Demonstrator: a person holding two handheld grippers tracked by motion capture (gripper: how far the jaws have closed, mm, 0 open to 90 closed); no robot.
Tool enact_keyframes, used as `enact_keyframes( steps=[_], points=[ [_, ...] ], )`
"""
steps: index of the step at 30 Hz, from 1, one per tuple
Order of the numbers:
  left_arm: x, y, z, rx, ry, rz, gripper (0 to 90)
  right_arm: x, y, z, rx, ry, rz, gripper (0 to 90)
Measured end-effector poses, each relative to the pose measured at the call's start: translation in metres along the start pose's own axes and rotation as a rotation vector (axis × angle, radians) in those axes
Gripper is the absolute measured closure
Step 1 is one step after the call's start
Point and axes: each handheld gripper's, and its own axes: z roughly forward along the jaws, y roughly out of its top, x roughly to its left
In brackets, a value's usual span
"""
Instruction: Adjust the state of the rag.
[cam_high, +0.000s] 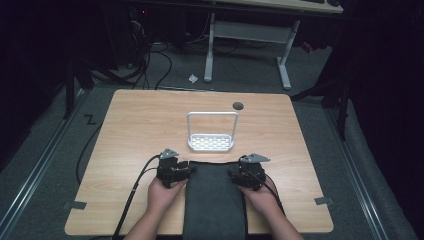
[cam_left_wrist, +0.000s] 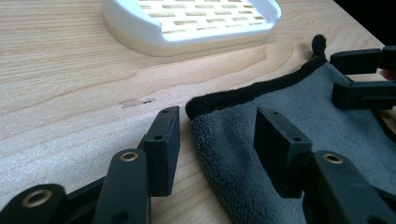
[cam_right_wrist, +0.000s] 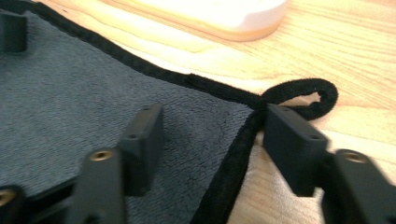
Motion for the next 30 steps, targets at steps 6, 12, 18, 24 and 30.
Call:
enact_keyframes(
  steps=[6,12,18,24,30],
  points=[
    [-0.003,0.000,0.001,0.016,-0.019,0.027,51.8,0.001,-0.002,0.001,-0.008,0.015,-0.019,41.6],
    [-0.001,0.000,0.002,0.028,-0.042,0.016,63.4,0.007,-0.004,0.000,-0.019,0.036,-0.028,63.6],
    [-0.002,0.000,0.003,0.048,-0.046,0.034,74.4,0.009,-0.006,0.000,-0.027,0.070,-0.018,76.6],
    [-0.004,-0.001,-0.001,0.020,-0.057,0.055,81.8,0.009,-0.005,-0.003,-0.052,0.074,-0.022,78.3],
    [-0.004,-0.001,-0.002,-0.011,-0.051,0.060,82.8,0.012,-0.006,-0.008,-0.078,0.062,-0.035,78.2]
  ],
)
